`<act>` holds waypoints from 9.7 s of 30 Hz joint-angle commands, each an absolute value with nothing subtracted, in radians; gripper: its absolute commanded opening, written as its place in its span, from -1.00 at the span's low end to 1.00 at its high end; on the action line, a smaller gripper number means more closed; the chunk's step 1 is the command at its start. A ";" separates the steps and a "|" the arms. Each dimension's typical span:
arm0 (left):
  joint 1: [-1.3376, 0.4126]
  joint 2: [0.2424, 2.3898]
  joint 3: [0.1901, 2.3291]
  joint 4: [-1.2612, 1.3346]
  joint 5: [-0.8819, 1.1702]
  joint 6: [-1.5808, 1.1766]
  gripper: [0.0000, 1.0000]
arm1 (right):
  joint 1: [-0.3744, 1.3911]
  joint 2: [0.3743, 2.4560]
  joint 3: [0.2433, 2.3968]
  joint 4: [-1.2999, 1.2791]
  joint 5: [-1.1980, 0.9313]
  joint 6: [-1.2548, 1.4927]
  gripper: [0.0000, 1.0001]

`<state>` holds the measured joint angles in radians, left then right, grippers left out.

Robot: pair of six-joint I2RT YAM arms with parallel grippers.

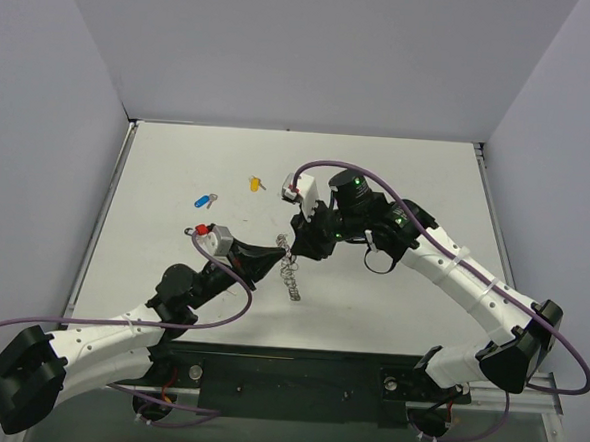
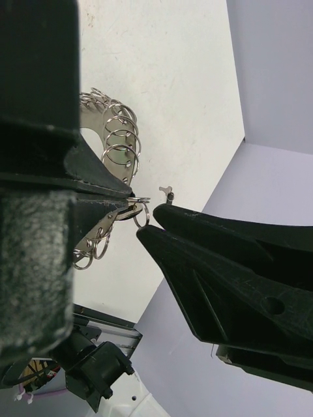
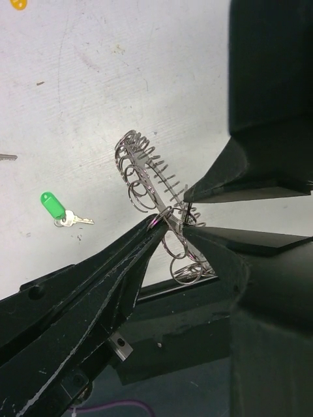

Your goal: Put the keys on the keyring

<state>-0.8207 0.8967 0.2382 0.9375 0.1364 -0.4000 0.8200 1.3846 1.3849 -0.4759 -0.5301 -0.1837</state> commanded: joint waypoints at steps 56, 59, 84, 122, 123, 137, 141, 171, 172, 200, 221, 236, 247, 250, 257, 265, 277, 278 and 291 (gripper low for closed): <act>-0.793 0.940 0.267 1.192 0.133 -0.495 -1.00 | 0.836 1.359 1.371 -0.575 -0.640 -0.354 -1.00; -0.790 0.957 0.268 1.212 0.132 -0.506 -1.00 | 0.836 1.358 1.364 -0.575 -0.643 -0.353 -1.00; -0.764 0.996 0.268 1.272 0.156 -0.549 -1.00 | 0.810 1.345 1.358 -0.578 -0.703 -0.354 -1.00; -0.761 1.003 0.261 1.239 0.209 -0.584 -1.00 | 0.769 1.325 1.341 -0.557 -0.643 -0.359 -0.81; -0.761 1.002 0.259 1.239 0.209 -0.586 -1.00 | 0.767 1.327 1.342 -0.557 -0.646 -0.357 -0.79; -0.761 1.000 0.255 1.215 0.229 -0.563 -1.00 | 0.738 1.330 1.348 -0.508 -0.767 -0.262 -0.36; -0.759 1.002 0.256 1.212 0.245 -0.548 -1.00 | 0.706 1.325 1.350 -0.469 -0.814 -0.197 -0.30; -0.749 0.977 0.259 1.204 0.319 -0.537 -1.00 | 0.661 1.335 1.298 -0.255 -0.919 -0.055 -0.28; -0.749 0.979 0.261 1.198 0.316 -0.535 -1.00 | 0.664 1.333 1.298 -0.252 -0.917 -0.049 -0.27; -0.732 0.968 0.264 1.160 0.291 -0.519 -1.00 | 0.729 1.328 1.302 -0.324 -0.652 -0.067 -0.01; -0.689 0.923 0.236 1.200 0.374 -0.528 -1.00 | 0.629 1.325 1.324 -0.327 -0.883 -0.167 0.01; -0.663 0.917 0.236 1.230 0.439 -0.541 -1.00 | 0.624 1.330 1.308 -0.370 -0.899 -0.245 0.00; -0.660 0.925 0.236 1.246 0.453 -0.548 -1.00 | 0.626 1.333 1.307 -0.377 -0.916 -0.264 -0.04; -0.658 0.927 0.236 1.250 0.457 -0.549 -1.00 | 0.626 1.331 1.308 -0.376 -0.916 -0.265 -0.05; -0.658 0.928 0.236 1.255 0.457 -0.551 -1.00 | 0.626 1.331 1.308 -0.376 -0.916 -0.264 -0.06; -0.657 0.931 0.233 1.264 0.459 -0.555 -1.00 | 0.626 1.333 1.307 -0.400 -0.934 -0.307 -0.07; -0.657 0.933 0.230 1.282 0.468 -0.557 -1.00 | 0.635 1.358 1.364 -0.528 -0.940 -0.478 -0.08; -0.657 0.933 0.229 1.284 0.468 -0.557 -1.00 | 0.638 1.359 1.368 -0.546 -0.939 -0.497 -0.08; -0.657 0.933 0.213 1.305 0.474 -0.546 -1.00 | 0.663 1.379 1.402 -0.667 -0.928 -0.650 -0.08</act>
<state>-0.6609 0.9390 0.2123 1.2015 0.4622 -0.5430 0.6559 1.3693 1.3632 -0.6174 -0.9024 -0.5831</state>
